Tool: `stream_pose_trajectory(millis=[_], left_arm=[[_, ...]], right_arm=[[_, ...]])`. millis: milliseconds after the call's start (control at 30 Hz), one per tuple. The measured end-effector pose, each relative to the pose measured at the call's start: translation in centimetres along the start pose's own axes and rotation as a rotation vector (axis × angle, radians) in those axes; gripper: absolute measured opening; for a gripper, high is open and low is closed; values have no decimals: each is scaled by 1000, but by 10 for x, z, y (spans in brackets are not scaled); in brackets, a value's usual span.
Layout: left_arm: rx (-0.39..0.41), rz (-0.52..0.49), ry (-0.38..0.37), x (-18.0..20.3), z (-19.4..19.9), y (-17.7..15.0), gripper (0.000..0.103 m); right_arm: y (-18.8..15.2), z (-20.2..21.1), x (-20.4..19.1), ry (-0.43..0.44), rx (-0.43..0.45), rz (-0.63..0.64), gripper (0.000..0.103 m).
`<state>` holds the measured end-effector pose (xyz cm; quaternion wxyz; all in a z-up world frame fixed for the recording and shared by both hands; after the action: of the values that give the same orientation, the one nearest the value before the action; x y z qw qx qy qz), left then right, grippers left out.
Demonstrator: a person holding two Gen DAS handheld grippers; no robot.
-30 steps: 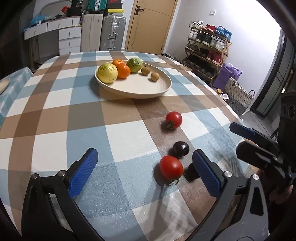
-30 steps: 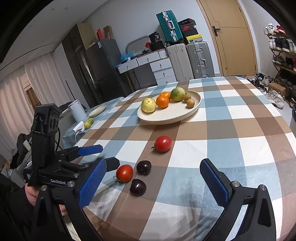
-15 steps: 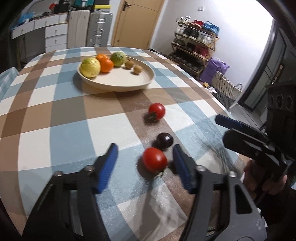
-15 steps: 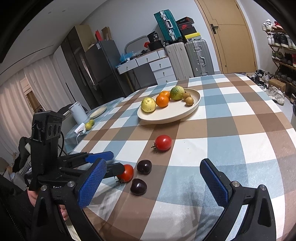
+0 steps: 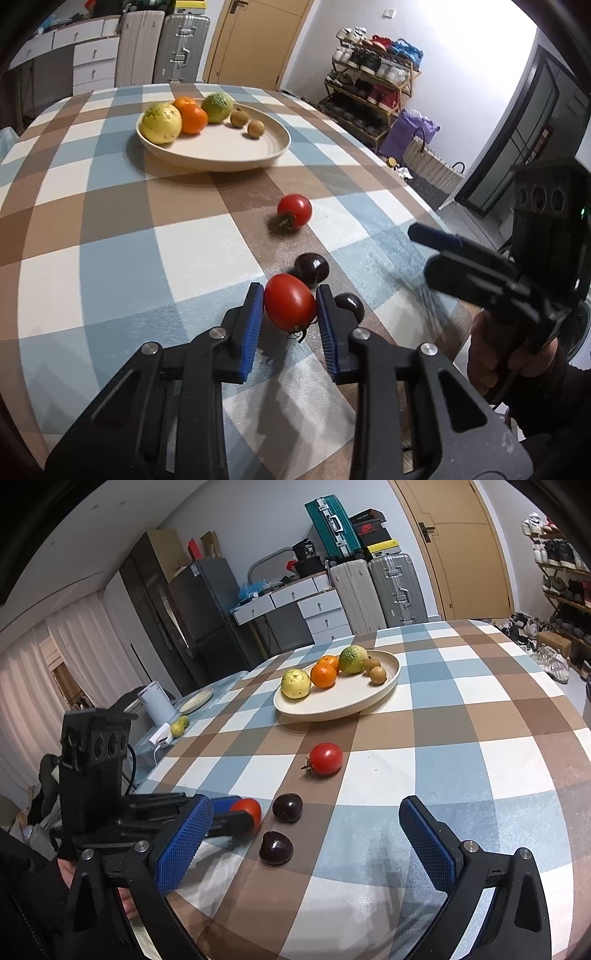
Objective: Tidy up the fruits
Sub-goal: 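Grasp the large red tomato with the left tool, then grasp the dark plum with the right tool while the left tool lifts the tomato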
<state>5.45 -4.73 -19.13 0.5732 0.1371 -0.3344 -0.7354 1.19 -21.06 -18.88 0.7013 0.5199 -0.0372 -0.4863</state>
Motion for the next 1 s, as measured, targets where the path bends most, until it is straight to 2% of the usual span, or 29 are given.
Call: stream_pose_trajectory(millis=[400,533,600,667,700,800,900,1000], left_arm=[[66,76,46,-47,36,12,26],[84,104,65,-65,46,14,26],[90,110,69,-69,52,15,26],[99,109,74,-71,56,15,26],[102,109,74,-72,58,16,26],[106,109,75,-70,59,18,26],[106,105,75,-67,59,21,26],[112,89,74,-63,57,28,26]], right_arm=[[-24,-18,-21,15,-99,83,101],[-34,-29,-26,10,-146,112,85],[-36,-33,-25,2,-153,112,82],[-39,-35,-26,10,-156,108,73],[-40,-37,-26,1,-163,113,67],[-42,-41,-25,-33,-177,144,42],[-47,-47,-22,-61,-203,149,26],[-46,-46,-24,-51,-195,156,25]])
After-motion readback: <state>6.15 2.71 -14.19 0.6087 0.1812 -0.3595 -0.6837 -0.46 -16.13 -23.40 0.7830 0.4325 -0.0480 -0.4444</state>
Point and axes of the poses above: each gripper's, at about its wrist camera, not at the fingertips, and z roughly against the way its jaws point, x to its right, y to its top, the point moved 9 cm from there along -z, roughly the way its jaws point, and after that the axes turned 13 degrees about y, right-handed, at the moved point
